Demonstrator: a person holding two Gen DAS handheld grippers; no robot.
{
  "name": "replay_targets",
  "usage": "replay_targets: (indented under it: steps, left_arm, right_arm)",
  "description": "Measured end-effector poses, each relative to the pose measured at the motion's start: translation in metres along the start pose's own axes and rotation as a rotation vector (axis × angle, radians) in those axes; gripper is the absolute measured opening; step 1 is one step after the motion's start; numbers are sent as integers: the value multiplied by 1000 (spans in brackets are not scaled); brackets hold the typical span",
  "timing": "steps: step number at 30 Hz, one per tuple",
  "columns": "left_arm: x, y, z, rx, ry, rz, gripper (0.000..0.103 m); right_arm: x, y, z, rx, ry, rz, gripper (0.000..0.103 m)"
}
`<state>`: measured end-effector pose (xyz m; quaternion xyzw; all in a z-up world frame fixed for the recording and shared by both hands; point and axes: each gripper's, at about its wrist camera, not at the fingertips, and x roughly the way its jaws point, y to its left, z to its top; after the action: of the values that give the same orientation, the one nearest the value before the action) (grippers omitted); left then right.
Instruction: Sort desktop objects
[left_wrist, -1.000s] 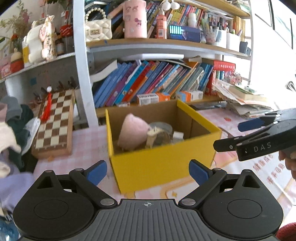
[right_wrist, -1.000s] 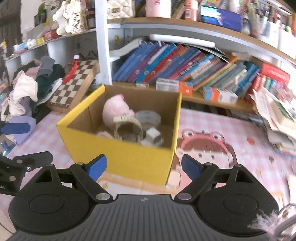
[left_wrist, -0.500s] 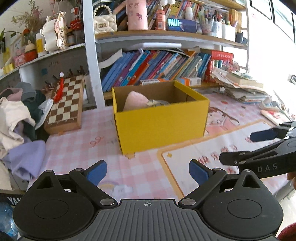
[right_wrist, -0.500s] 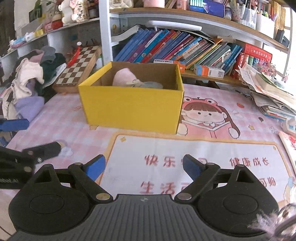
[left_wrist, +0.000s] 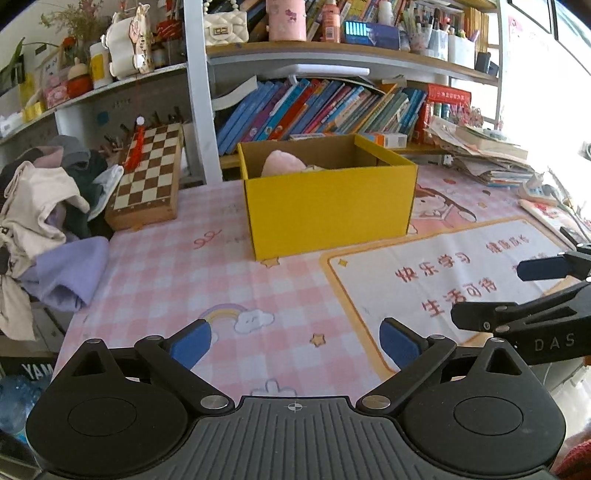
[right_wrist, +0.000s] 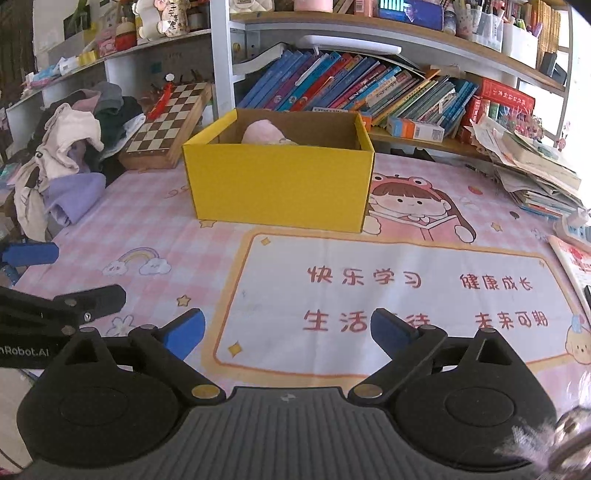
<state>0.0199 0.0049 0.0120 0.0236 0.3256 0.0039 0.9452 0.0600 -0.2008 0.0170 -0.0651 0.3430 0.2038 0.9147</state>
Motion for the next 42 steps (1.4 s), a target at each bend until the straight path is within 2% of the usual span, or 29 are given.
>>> replay_targets:
  steps: [17,27,42]
  left_arm:
    - [-9,2,-12,-3,44,-15,102]
    - [-6,2,-14,-7,69,-20,103]
    - [-1,2,-13,-15,83,-30,103]
  right_arm:
    - [-13,6,-11,15,17,-30,103]
    - [-9,8,-14,5,55,-40,103]
    - [-7,9,-14,-2,66,-52,103]
